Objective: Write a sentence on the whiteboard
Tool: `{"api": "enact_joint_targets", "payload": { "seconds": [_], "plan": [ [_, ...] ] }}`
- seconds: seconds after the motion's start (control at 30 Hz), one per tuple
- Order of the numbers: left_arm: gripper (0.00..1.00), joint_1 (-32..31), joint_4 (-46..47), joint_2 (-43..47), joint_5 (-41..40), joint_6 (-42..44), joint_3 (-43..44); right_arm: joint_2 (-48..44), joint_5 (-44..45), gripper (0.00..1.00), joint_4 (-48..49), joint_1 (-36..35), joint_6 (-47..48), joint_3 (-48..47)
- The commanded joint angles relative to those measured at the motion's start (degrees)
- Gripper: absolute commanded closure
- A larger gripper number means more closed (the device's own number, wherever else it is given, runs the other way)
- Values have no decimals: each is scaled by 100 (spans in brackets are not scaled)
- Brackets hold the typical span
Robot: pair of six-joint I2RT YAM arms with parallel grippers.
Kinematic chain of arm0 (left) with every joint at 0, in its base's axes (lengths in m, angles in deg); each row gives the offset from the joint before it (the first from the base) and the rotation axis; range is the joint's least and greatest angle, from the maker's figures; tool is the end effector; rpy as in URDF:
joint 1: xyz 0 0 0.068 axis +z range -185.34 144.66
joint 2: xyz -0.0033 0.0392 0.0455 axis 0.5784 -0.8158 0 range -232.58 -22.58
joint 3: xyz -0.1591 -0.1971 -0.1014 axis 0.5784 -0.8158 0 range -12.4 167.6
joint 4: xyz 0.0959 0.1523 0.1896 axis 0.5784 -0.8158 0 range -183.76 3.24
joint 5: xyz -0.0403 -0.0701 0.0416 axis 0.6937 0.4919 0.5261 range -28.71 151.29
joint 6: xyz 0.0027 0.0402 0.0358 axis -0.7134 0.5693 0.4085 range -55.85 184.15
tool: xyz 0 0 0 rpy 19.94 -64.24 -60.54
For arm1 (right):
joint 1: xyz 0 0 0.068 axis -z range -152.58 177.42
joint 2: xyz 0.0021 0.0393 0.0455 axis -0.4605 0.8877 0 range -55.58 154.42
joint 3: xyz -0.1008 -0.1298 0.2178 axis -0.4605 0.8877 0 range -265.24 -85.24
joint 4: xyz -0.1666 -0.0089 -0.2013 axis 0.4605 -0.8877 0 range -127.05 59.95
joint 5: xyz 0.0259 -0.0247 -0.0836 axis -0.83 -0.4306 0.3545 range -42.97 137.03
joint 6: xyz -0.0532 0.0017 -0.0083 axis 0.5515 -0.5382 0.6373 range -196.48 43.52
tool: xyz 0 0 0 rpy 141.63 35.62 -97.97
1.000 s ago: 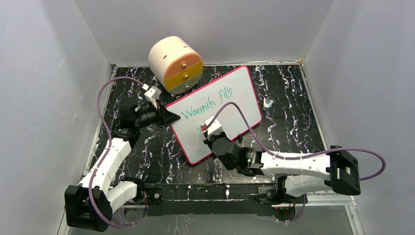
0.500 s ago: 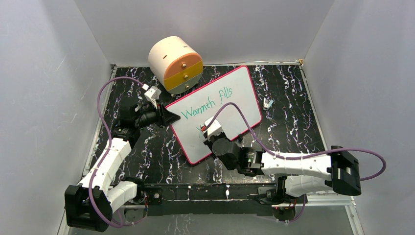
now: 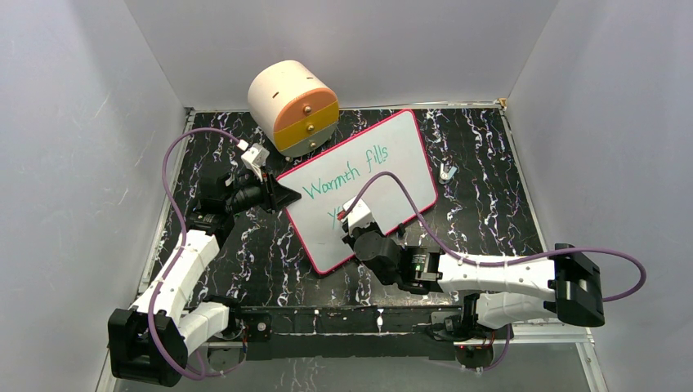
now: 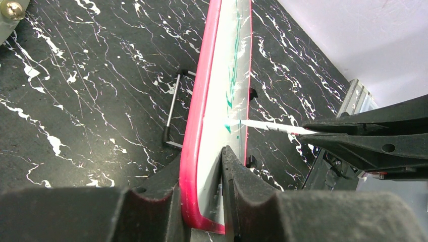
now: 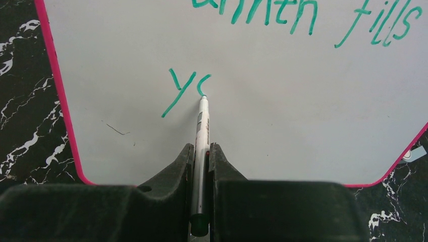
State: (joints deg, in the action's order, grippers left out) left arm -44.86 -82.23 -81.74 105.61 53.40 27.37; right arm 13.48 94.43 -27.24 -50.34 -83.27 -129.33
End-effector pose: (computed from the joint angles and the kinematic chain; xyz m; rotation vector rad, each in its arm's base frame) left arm 0.2245 -0.0628 0.2900 0.5363 1.7787 -0.9506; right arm 0.0814 0.2524 0.2741 -0.5984 1.7343 0.2244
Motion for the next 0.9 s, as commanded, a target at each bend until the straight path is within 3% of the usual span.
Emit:
{"api": "enact_joint_targets", "payload": {
  "seconds": [0.0,0.87],
  "plan": [
    [100,-103,-935,-264,-766,913,-329,-54,286,100,-126,75,-156,-2],
    [100,-98,-934,-281,-720,911,-334,-131,81,100,1039,208,278,155]
  ]
}}
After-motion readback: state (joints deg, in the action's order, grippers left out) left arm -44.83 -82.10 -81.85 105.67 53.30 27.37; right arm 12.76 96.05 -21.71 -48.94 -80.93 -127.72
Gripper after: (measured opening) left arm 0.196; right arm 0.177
